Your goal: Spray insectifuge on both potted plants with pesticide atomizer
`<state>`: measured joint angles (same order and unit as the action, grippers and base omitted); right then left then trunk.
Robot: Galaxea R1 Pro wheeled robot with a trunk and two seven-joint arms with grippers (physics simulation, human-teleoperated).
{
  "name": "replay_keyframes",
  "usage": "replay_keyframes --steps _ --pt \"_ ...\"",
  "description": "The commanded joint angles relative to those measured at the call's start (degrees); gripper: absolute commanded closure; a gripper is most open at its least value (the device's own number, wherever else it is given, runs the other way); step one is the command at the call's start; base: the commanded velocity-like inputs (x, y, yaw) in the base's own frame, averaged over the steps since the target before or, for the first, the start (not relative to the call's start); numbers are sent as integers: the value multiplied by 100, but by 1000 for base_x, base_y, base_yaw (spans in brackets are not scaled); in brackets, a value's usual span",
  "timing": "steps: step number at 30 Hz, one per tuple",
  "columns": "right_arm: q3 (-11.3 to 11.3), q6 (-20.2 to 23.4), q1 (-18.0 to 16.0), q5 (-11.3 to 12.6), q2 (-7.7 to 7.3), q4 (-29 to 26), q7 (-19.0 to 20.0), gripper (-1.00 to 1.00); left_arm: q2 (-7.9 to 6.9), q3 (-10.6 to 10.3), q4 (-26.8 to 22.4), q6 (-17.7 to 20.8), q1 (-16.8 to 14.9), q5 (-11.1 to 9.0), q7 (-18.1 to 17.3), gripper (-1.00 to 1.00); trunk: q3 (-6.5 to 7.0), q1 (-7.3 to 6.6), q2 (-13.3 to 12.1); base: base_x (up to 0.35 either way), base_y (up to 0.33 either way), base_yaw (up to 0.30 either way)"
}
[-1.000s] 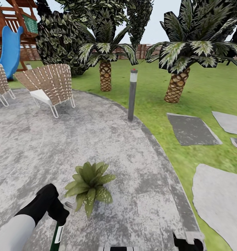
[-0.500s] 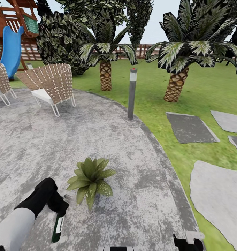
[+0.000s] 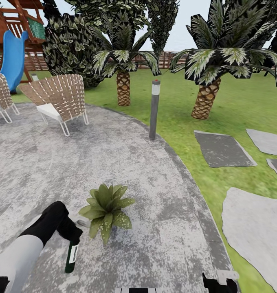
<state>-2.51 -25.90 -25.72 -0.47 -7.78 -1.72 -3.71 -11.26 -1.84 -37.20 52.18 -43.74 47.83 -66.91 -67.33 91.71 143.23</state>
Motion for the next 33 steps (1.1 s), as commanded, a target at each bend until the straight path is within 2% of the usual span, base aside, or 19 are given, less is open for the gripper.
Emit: replay_keyframes --steps 1,3,5,8,10,11,14,22,24,26,29,33 --pt "-22 -20 -3 -6 -2 5 -3 -100 95 -20 -7 12 -3 90 -50 100 -5 -1 2 0 0 0" --pt "-22 -20 -3 -6 -3 5 -2 -100 139 -35 -5 8 -6 97 -50 100 -5 -1 2 0 0 0" --pt "-22 -20 -3 -9 -1 5 0 -100 89 -20 1 4 -4 92 -57 100 -5 -1 2 0 0 0" --pt "-22 -20 -3 -6 0 5 -1 -100 -84 -11 2 -7 0 88 -61 100 -5 -1 2 0 0 0" --pt "-22 -20 -3 -7 4 5 -6 -100 -303 -22 2 -14 3 64 -66 100 -5 -1 2 0 0 0" --pt "-17 -20 -3 -9 9 5 -6 -100 -340 -37 2 -14 4 80 -67 100 -5 -1 2 0 0 0" --pt "-20 -20 -3 -9 13 5 -7 -100 -329 -62 2 -15 69 95 -61 100 -5 -1 2 0 0 -37" --pt "-19 -20 -3 10 33 -26 -11 -100 -324 -73 1 -15 182 45 -59 100 -5 -1 2 0 0 -269" --pt "-31 -20 -3 13 17 -36 -14 -100 -270 -70 -6 -15 193 41 -57 100 -5 -1 2 -64 0 -266" --pt "-30 -25 -3 12 -1 -32 -21 -100 -80 -66 -42 -15 198 48 -29 100 -5 -1 2 -239 27 -78" --pt "-30 -28 -3 3 -11 -15 -13 -100 124 -71 -62 -9 199 80 -12 100 -5 -1 2 -280 137 -22" --pt "-26 -29 -3 -5 -17 -5 -7 -100 297 -79 -78 -7 185 79 0 100 -5 -1 2 -104 290 -3"
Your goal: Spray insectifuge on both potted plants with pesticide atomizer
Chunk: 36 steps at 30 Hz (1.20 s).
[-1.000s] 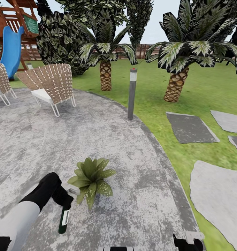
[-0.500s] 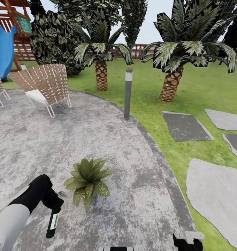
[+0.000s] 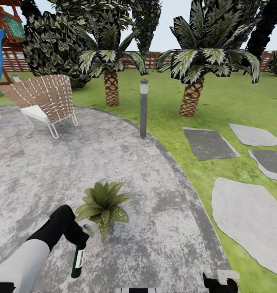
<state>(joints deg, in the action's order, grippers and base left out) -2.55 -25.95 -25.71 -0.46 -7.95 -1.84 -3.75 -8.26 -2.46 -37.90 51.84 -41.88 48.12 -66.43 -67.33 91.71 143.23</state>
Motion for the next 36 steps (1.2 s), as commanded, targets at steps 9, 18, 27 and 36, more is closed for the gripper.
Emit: replay_keyframes --steps 9,18,27,36 --pt "-17 -24 -5 -7 21 8 5 -100 97 -3 -22 30 -5 68 -45 100 -5 -2 2 33 336 0" --pt "-17 -24 -5 -7 22 8 -8 -100 97 18 -16 44 1 77 -37 100 -5 -2 2 -64 322 -1" --pt "-20 -15 -5 5 15 8 -17 -100 100 27 -16 45 3 74 -37 100 -5 -2 2 -2 336 -202" --pt "-26 -15 -5 17 39 7 -15 -100 105 13 -16 45 3 58 -37 100 -5 -2 2 2 293 -18"
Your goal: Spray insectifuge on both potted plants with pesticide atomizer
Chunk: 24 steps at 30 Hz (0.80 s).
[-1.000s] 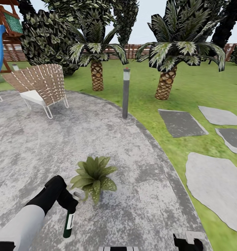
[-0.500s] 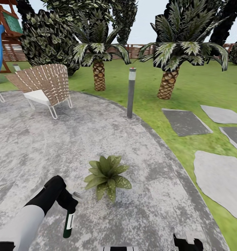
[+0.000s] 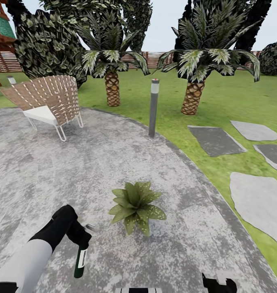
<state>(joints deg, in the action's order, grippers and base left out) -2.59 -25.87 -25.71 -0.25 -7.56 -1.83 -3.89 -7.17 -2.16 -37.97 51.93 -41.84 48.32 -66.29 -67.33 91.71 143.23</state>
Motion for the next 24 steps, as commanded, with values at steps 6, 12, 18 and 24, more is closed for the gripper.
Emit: replay_keyframes --steps 6,12,18,24 --pt "-22 -23 -4 -2 -8 7 2 -100 -4 -26 -9 36 0 38 -50 100 -5 -1 2 58 130 -232" --pt "-22 -23 -4 -2 -9 7 2 -100 -4 -58 -11 28 -13 45 -57 100 -5 -1 2 7 8 -297" --pt "-22 -19 -4 -2 0 7 2 -100 -71 -82 3 109 -79 83 -98 100 -5 -1 2 0 0 -300" --pt "-22 -18 -4 -10 5 8 2 -100 -237 -86 6 74 -518 1187 -1407 100 -5 -1 2 0 0 -300"
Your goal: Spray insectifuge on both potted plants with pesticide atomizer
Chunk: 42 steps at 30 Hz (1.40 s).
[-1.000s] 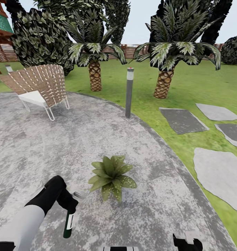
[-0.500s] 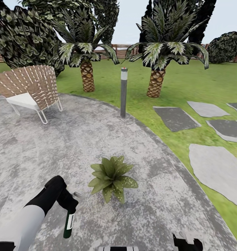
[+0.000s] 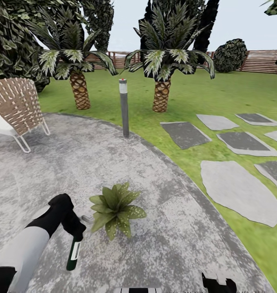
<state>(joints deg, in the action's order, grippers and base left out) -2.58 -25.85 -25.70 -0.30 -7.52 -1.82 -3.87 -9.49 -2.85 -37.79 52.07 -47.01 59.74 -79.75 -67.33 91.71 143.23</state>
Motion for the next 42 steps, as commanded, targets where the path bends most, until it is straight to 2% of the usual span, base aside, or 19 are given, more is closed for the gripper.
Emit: replay_keyframes --steps 1,2,3,7,12,18,23,34,36,37,42 --pt "-24 -19 -5 -4 3 7 0 -100 -8 -16 -17 56 -9 185 -183 100 -5 -1 2 0 0 -300" --pt "-24 -21 -5 0 2 6 0 -100 -15 -15 -23 52 -15 362 -352 100 -5 -1 2 0 0 -300" --pt "-24 -19 -5 2 1 6 0 -100 -21 -14 -25 46 -15 426 -437 100 -5 -1 2 0 0 -300" --pt "-24 -25 -5 -9 -14 6 8 -100 -13 -20 -27 40 17 496 -552 100 -5 -1 2 -89 54 -124" --pt "-24 -27 -5 -22 -38 14 18 -100 -21 -11 -27 40 19 503 -559 100 -5 -1 2 -174 243 -4" --pt "-24 -26 -5 -7 -24 6 -6 -100 14 -5 -27 49 16 503 -559 100 -5 -1 2 63 332 -6" --pt "-32 -17 -5 4 -13 -3 -8 -100 18 -5 -27 40 25 495 -559 100 -5 -1 2 87 332 -233" --pt "-24 -17 -5 4 -13 6 -8 -100 39 -6 -27 33 17 458 -576 100 -5 -1 2 0 21 -296" --pt "-24 -17 -5 4 -13 6 -8 -100 10 -5 -28 32 -22 458 -734 100 -5 -1 2 0 0 -127" --pt "-24 -17 -5 4 -13 6 -8 -100 -19 -12 -44 25 -90 494 -1025 100 -5 -1 2 0 0 -33" --pt "-24 -17 -5 4 -13 6 -8 -100 -15 -22 -53 22 -243 806 -1025 100 -5 -1 2 87 111 -11"
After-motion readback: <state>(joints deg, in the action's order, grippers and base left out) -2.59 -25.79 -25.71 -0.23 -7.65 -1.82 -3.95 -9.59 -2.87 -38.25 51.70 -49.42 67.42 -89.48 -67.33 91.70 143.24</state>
